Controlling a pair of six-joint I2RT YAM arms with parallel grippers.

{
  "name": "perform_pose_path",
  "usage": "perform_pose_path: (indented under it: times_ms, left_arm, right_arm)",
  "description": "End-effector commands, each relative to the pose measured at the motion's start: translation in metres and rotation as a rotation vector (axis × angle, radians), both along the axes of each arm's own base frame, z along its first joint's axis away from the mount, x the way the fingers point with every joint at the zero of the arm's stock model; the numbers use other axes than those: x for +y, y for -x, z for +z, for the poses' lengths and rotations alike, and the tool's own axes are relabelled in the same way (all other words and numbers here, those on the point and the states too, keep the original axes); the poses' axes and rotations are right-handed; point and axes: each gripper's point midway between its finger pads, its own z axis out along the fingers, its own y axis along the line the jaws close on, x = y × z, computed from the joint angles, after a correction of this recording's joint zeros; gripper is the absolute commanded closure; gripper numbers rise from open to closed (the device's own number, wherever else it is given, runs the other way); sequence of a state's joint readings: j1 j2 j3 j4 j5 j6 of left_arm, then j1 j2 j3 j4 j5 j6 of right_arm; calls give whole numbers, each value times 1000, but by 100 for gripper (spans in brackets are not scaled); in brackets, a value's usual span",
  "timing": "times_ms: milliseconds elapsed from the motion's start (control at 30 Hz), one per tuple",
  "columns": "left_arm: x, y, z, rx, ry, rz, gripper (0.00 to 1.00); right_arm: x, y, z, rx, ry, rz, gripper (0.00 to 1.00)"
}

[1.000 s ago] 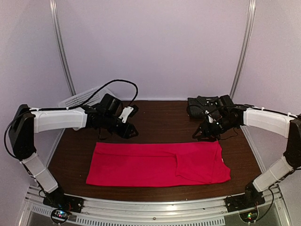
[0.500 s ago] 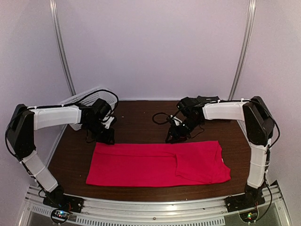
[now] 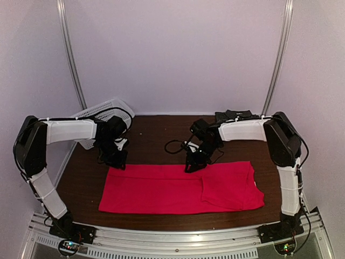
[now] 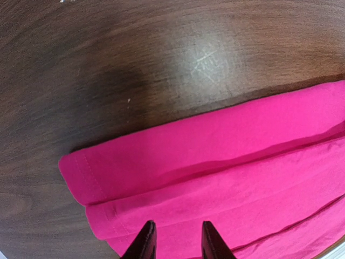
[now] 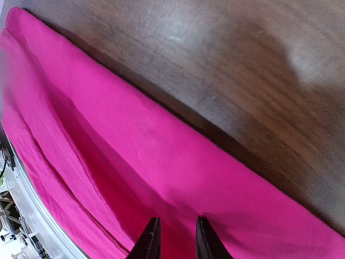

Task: Fold and stack the mixed laundry pile
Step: Adjust the rectangle-folded T-shirt at the center of the board.

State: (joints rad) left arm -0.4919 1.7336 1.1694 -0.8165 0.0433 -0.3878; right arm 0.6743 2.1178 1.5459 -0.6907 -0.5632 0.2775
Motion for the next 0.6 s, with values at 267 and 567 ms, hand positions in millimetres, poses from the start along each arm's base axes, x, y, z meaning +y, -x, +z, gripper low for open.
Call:
perform_pose_path:
  times_ms: [267, 567]
  left_arm:
    - [17, -15, 15, -37, -48, 28, 69]
    - [14, -18, 9, -27, -52, 10, 68]
  right_arm:
    - [7, 47, 2, -52, 70, 179, 78]
    - [-10, 72, -6, -43, 113, 225, 77]
